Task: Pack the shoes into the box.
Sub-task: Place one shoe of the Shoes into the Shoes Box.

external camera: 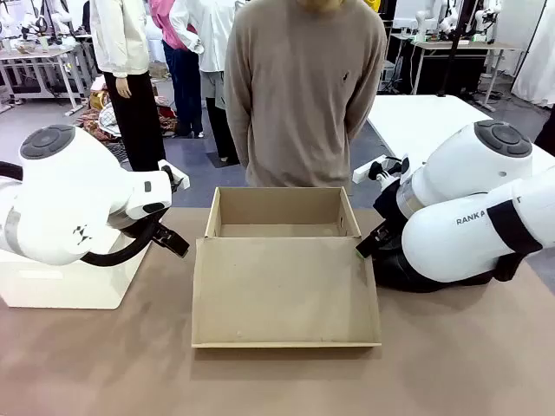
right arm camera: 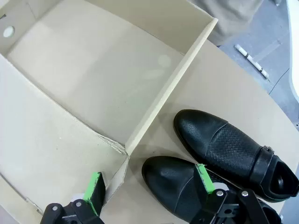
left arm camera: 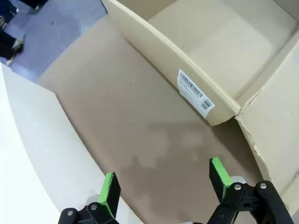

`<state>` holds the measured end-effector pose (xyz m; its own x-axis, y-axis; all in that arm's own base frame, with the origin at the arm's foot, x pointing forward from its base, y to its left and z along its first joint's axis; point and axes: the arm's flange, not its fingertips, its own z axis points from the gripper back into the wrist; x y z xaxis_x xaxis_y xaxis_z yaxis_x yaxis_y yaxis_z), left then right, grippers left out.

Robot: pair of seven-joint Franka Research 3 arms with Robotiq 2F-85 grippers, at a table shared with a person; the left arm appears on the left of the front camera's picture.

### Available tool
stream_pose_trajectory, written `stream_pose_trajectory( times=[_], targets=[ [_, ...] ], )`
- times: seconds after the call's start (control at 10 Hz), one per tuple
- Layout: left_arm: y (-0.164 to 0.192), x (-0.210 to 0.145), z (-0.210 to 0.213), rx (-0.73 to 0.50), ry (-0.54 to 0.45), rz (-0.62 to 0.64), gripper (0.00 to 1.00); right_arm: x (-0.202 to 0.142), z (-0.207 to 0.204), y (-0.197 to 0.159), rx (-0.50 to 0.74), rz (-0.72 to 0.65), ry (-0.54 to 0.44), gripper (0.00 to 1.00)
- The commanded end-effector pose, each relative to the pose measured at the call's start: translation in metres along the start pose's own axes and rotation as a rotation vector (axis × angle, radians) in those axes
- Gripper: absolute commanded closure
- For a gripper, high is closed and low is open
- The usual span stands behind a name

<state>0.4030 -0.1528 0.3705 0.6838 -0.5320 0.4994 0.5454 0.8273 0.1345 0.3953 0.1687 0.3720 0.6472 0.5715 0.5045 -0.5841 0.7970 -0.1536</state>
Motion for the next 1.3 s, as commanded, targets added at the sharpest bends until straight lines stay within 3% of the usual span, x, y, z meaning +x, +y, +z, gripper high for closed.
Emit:
stream_pose_trajectory(
  times=[0.0, 1.2],
  targets=[
    [0.0, 0.0, 0.0, 0.0, 0.0, 0.0, 0.0, 0.0, 0.0, 0.0, 0.0, 0.0, 0.0, 0.0],
    [0.002, 0.01, 0.011, 0.017, -0.001, -0.017, 0.0, 0.005, 0.013, -0.007, 0.016, -0.015, -0.024, 0.0]
  ],
)
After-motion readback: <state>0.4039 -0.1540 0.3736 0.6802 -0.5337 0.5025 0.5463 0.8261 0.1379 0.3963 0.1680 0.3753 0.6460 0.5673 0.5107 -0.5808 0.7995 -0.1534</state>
